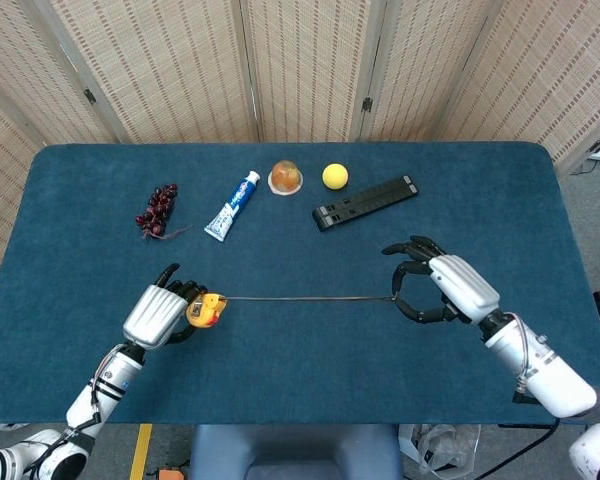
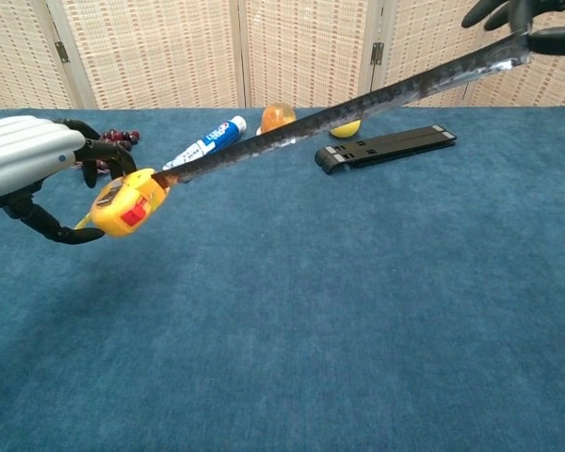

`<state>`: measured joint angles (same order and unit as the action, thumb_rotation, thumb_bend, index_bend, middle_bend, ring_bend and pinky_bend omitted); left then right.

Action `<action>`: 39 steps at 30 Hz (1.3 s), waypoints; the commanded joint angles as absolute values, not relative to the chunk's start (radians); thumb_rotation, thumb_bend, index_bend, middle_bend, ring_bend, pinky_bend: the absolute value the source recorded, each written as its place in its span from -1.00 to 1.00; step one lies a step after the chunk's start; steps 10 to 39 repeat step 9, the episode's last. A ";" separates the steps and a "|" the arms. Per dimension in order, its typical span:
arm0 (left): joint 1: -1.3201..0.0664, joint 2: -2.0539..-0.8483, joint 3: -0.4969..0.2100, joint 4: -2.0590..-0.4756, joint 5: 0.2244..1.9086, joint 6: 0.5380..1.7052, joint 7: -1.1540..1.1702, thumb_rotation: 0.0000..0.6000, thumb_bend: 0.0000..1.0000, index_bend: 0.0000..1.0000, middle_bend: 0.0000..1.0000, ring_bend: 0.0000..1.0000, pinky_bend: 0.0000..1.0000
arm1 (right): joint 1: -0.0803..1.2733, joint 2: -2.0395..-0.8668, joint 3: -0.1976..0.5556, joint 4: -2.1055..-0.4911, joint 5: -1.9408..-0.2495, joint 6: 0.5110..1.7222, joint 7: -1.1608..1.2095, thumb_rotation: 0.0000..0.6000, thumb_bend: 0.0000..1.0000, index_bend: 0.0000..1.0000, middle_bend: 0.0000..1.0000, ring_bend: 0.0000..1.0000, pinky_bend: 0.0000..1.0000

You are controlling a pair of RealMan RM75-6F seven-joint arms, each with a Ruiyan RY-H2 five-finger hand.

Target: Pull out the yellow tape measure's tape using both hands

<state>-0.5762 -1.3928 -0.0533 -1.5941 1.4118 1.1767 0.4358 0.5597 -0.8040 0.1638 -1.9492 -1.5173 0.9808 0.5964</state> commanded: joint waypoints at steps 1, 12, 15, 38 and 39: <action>-0.574 -1.391 -0.054 -1.591 1.415 1.177 0.433 1.00 -0.34 -0.06 0.02 -0.17 -0.71 | 0.523 -0.765 0.145 -1.928 -1.569 1.031 0.663 1.00 0.01 0.18 -0.58 -0.72 -0.92; -0.573 -1.389 -0.057 -1.590 1.418 1.169 0.434 1.00 -0.34 -0.06 0.02 -0.17 -0.71 | 0.490 -0.727 0.124 -1.889 -1.619 1.090 0.762 1.00 0.01 0.19 -0.58 -0.72 -0.92; -0.573 -1.389 -0.057 -1.590 1.418 1.169 0.434 1.00 -0.34 -0.06 0.02 -0.17 -0.71 | 0.490 -0.727 0.124 -1.889 -1.619 1.090 0.762 1.00 0.01 0.19 -0.58 -0.72 -0.92; -0.573 -1.389 -0.057 -1.590 1.418 1.169 0.434 1.00 -0.34 -0.06 0.02 -0.17 -0.71 | 0.490 -0.727 0.124 -1.889 -1.619 1.090 0.762 1.00 0.01 0.19 -0.58 -0.72 -0.92; -0.573 -1.389 -0.057 -1.590 1.418 1.169 0.434 1.00 -0.34 -0.06 0.02 -0.17 -0.71 | 0.490 -0.727 0.124 -1.889 -1.619 1.090 0.762 1.00 0.01 0.19 -0.58 -0.72 -0.92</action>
